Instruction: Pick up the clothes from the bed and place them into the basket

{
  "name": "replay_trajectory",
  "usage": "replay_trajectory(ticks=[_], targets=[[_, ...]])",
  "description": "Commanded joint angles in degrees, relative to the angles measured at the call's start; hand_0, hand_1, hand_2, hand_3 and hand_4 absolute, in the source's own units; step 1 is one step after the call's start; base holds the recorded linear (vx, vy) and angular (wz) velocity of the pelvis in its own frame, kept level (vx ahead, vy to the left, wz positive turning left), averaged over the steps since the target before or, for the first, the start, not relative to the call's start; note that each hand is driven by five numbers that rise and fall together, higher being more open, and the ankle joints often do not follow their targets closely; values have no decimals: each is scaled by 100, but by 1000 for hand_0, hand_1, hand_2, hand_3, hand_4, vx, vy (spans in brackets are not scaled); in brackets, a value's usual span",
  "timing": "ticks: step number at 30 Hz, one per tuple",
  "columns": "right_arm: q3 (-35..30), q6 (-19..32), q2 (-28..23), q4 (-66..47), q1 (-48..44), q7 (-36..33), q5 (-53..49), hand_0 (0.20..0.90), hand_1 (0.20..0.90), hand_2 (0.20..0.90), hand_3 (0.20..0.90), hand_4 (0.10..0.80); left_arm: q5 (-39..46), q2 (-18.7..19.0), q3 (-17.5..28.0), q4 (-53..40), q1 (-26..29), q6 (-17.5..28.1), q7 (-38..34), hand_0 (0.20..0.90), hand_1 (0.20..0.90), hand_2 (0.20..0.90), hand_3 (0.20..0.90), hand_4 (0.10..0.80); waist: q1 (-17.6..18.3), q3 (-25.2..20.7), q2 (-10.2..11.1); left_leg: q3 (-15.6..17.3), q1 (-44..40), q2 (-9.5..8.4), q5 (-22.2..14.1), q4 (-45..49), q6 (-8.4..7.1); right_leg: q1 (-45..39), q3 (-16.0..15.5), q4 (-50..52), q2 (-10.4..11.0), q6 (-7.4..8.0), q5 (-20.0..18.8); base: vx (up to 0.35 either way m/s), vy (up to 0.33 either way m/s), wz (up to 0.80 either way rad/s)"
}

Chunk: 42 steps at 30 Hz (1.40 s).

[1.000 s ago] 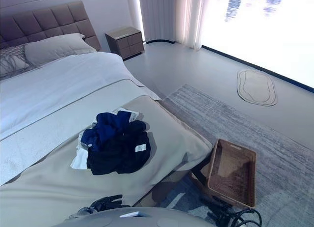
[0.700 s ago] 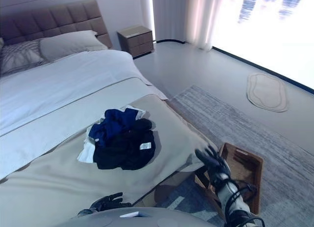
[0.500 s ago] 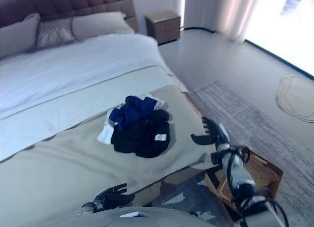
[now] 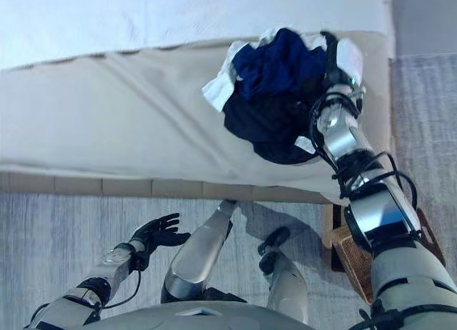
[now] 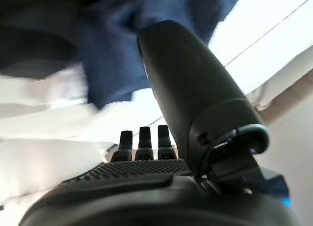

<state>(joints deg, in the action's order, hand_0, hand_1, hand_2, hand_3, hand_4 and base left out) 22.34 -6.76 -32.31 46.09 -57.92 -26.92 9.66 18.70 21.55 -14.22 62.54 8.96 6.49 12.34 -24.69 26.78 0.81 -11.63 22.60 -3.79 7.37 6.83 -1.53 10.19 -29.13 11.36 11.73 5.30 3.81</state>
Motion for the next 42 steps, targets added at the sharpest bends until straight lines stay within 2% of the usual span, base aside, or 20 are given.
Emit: replay_trajectory(ticks=[1,9,12,13,14,15,16,23,27,29,31,32,33,34,35,37,39,42], targets=[[428,-184,-443,-137,-720,-475,-70,900,900,900,900,800,340,150,-188,-38,-494,386,265,900,900,900,900,800,-133,-216,30,166,-142,-98,-849,204,412,19,-84,891,198,-175,207,24,94,21],[751,-533,-374,652,-1306,154,146,900,900,900,900,800,576,127,-304,-189,-534,615,409,900,900,900,900,800,-382,-75,-19,36,15,-139,-860,368,379,87,-314,1170,317,-202,322,41,42,18],[989,-1063,-358,1116,-1511,1024,430,900,900,900,900,800,645,162,-347,-271,-511,636,472,900,900,900,900,800,-454,-46,-47,16,60,-131,-824,373,361,119,-367,1246,341,-200,367,40,26,3],[1131,-1280,-364,1431,-1604,1551,632,900,900,900,900,800,671,179,-360,-297,-495,629,468,900,900,900,900,800,-493,-33,-48,-1,77,-115,-811,377,354,128,-390,1277,352,-210,406,37,-4,1],[1220,-1385,-351,1617,-1654,1895,797,815,815,815,801,701,678,195,-358,-302,-492,638,477,900,900,900,900,800,-523,-23,-43,-12,91,-112,-805,384,344,121,-410,1274,346,-218,433,40,-20,4],[1357,-1509,-367,1748,-1702,2194,853,399,399,399,315,215,669,227,-333,-363,-500,609,483,900,900,900,900,800,-557,2,-34,-14,95,-100,-795,368,344,102,-437,1248,335,-207,413,39,-39,9],[1484,-1615,-411,1852,-1743,2413,741,300,300,300,200,100,664,283,-293,-424,-508,567,480,900,900,900,900,800,-589,19,-3,-24,96,-79,-783,354,334,80,-462,1215,314,-196,395,36,-54,13],[1501,-1439,-511,1933,-2035,2942,353,300,300,300,200,100,473,522,-49,-523,-588,316,420,900,900,900,900,800,-690,69,218,-8,29,-8,-837,383,290,-74,-573,1062,256,-128,234,39,-63,5],[1547,-1278,-619,1623,-2187,2909,86,300,300,300,200,100,419,578,47,-627,-739,269,372,900,900,900,900,800,-665,67,315,65,-85,64,-891,394,274,-193,-507,921,191,-106,191,23,-38,-7],[1478,-1153,-671,1322,-2238,2271,-252,300,300,300,200,100,448,591,25,-709,-767,219,329,900,900,900,900,800,-613,45,340,105,-165,90,-912,363,263,-272,-419,815,121,-103,177,16,-34,-16],[1295,-806,-708,872,-2257,971,-742,300,300,300,200,100,447,556,-2,-744,-794,236,263,900,900,900,900,800,-541,17,359,150,-263,111,-942,313,261,-332,-340,753,88,-79,112,9,-25,-15],[1063,-830,-722,417,-2219,559,-728,300,300,300,200,100,444,524,17,-721,-832,271,240,900,900,900,900,800,-482,-15,375,182,-333,123,-965,274,265,-364,-305,730,89,-65,72,6,-15,-10],[811,-533,-734,-26,-2121,-87,-774,300,300,300,200,100,406,472,63,-687,-882,319,209,900,900,900,900,800,-421,-59,393,214,-423,140,-986,212,269,-401,-257,690,86,-45,31,6,-1,-11],[492,-439,-745,-443,-2001,-465,-690,300,300,300,200,100,385,428,85,-649,-913,349,183,900,900,900,900,800,-354,-111,401,250,-504,151,-998,158,281,-430,-220,675,92,-20,-3,7,-3,-20],[204,-135,-776,-775,-1836,-878,-569,300,300,300,200,100,336,376,113,-608,-941,376,149,900,900,900,900,800,-293,-157,413,270,-590,153,-1018,104,288,-467,-178,636,89,-7,-29,13,-2,-23],[-545,204,-944,-1873,-1351,-1454,-499,300,300,300,200,100,78,256,218,-469,-1014,369,93,900,900,900,900,800,-76,-346,436,367,-842,174,-1072,-35,297,-598,-27,461,71,17,-57,12,-19,-23],[-1054,230,-1114,-2754,-825,-1603,-359,300,300,300,200,100,-59,160,287,-305,-1105,313,27,900,900,900,900,800,117,-587,438,469,-1092,197,-1122,-136,320,-731,120,317,21,12,-22,53,12,-24],[-1658,297,-1352,-3503,-74,-1800,-143,300,300,300,200,100,-351,88,369,-56,-1236,282,-34,900,900,900,900,800,381,-934,448,602,-1424,191,-1211,-234,361,-897,318,186,-56,29,-4,91,-27,-23]])
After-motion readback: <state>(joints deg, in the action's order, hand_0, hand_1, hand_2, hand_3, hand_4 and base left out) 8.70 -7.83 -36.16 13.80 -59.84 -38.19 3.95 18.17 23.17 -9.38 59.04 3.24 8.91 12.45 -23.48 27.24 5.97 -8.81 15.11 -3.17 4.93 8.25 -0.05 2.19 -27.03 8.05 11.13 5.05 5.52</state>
